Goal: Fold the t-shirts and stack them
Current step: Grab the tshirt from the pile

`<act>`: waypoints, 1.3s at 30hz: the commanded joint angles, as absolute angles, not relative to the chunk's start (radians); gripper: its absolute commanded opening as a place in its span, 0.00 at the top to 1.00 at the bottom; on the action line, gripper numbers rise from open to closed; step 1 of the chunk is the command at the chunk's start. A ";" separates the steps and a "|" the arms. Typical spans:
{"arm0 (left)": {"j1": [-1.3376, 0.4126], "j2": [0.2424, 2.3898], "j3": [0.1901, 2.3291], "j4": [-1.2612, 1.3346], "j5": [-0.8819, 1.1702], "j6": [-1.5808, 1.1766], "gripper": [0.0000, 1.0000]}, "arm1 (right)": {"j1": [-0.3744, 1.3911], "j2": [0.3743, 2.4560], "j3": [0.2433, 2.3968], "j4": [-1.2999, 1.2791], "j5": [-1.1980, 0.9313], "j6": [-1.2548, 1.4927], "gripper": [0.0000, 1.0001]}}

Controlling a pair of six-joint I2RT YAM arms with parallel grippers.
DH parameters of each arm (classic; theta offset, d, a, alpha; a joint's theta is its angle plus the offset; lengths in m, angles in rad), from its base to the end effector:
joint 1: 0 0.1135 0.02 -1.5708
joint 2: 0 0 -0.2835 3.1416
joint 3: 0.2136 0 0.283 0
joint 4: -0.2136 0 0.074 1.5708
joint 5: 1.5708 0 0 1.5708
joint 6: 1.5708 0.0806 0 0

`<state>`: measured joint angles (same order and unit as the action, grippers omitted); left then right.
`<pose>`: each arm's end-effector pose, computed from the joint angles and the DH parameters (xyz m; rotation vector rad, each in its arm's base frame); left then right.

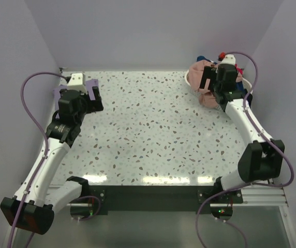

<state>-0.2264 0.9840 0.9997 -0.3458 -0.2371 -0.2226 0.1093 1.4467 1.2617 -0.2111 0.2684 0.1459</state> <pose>0.2798 -0.0450 0.3645 -0.1568 1.8856 -0.0809 0.4077 0.0232 0.3444 0.2104 1.9418 -0.0957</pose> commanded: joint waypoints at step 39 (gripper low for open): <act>-0.215 0.968 0.962 -0.324 -0.207 -0.192 0.00 | 0.187 1.633 1.776 -0.451 0.368 0.114 1.00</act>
<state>-0.2226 0.9783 0.9665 -0.3462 -0.2195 -0.2153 0.1589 1.7836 1.6859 -0.4522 0.3260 0.1505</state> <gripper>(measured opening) 0.997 0.064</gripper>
